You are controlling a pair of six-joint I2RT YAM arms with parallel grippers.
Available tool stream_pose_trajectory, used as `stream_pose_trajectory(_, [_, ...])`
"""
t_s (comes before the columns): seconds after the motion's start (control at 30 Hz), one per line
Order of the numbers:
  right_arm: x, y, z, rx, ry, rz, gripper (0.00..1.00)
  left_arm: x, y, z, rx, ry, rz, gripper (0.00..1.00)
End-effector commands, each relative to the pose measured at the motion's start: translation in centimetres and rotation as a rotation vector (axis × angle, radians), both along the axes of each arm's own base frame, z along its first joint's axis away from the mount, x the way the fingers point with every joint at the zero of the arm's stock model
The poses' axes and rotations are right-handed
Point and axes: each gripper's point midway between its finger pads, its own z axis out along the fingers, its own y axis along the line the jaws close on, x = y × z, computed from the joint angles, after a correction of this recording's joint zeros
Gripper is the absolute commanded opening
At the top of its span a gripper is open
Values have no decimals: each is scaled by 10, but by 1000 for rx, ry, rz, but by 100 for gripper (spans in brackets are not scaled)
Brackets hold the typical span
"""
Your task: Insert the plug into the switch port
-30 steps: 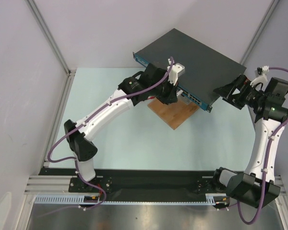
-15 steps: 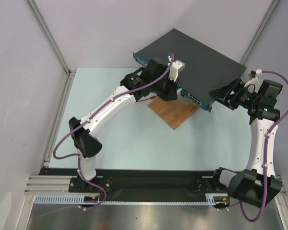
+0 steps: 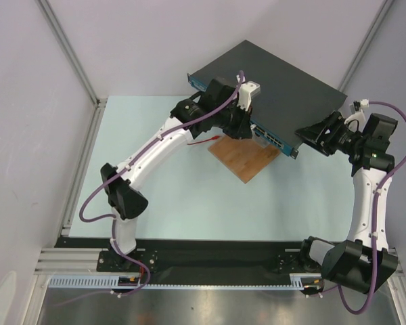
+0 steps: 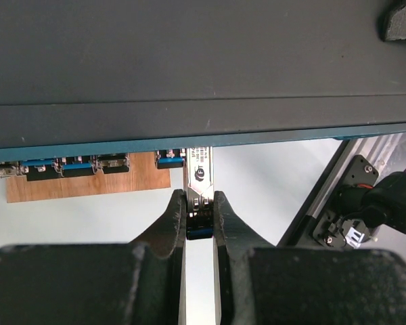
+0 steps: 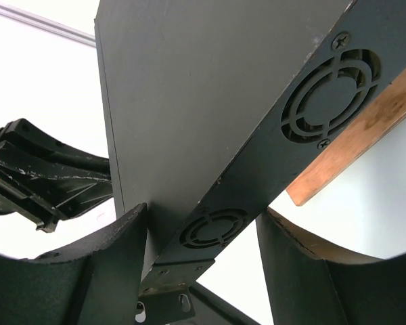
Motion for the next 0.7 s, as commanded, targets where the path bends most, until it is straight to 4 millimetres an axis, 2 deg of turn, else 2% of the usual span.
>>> stream_pose_trajectory(0.0, [-1,14,3,-73,-91,86,31,20,-3,37,-94,-72,39,0])
stream_pose_trajectory(0.43, [-5,21,-1,-102,-96,120,23,37,-27,57,-195,-102,43,2])
stream_pose_trajectory(0.6, [-4,21,-1,-116,-102,119,22,39,-24,53,-173,-117,37,24])
stream_pose_trajectory(0.67, [-3,19,-2,-119,-96,108,19,33,-15,63,-171,-140,34,31])
